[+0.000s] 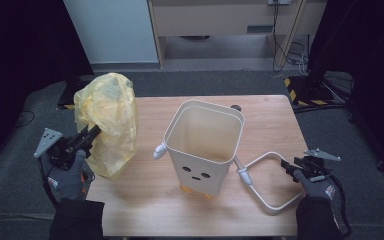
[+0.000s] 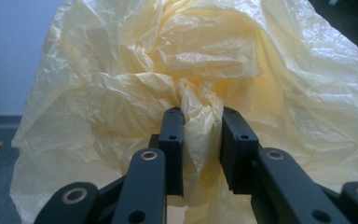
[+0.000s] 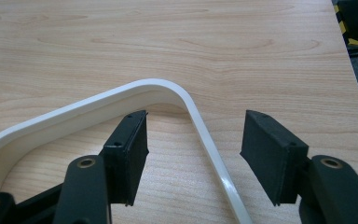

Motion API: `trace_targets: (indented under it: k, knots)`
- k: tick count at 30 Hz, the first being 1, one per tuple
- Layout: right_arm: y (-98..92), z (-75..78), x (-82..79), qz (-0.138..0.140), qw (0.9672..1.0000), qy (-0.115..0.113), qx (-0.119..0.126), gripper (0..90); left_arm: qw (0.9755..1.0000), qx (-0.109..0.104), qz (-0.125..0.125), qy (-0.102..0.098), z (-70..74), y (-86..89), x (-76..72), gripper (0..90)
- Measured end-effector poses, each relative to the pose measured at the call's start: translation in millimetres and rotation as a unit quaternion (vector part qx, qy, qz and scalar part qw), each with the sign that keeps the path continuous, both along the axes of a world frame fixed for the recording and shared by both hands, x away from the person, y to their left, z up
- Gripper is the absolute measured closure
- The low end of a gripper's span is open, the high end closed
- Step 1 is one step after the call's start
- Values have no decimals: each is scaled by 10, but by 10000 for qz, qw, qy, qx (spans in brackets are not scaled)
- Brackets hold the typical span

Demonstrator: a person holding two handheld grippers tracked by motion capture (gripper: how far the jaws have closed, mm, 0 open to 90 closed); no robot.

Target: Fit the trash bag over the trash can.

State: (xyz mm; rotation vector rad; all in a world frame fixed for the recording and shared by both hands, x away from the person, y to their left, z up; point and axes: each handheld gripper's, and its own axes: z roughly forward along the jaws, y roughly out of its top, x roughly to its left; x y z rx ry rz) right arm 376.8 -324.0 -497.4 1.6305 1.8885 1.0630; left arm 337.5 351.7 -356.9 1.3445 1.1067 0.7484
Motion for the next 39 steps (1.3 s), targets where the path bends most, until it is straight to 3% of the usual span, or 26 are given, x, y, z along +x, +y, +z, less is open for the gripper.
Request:
trace_targets:
  k: [5,11,22,34,36,37,39]
  knots:
    - [2,-2,1,18,10000,8,-16,405,9992,-125,-77,-377,234,-25,-150,718]
    - [5,1,1,15,10000,5,-8,405,9973,-149,-221,-677,411,-108,-272,716]
    - [4,3,1,3,10000,-9,-13,404,9906,-122,-607,-1217,681,-402,-502,713]
    - [4,4,1,-12,10000,-13,-40,403,9853,-144,-1002,-1379,826,-734,-680,710]
    - [4,3,0,-13,10000,-7,-46,402,9838,-124,-1059,-1440,841,-799,-697,709]
    - [5,1,2,-6,10000,-7,-70,402,9795,-66,-1161,-1646,859,-833,-677,709]
    - [6,-1,2,-8,10000,0,-75,403,9777,-48,-1248,-1691,881,-911,-685,709]
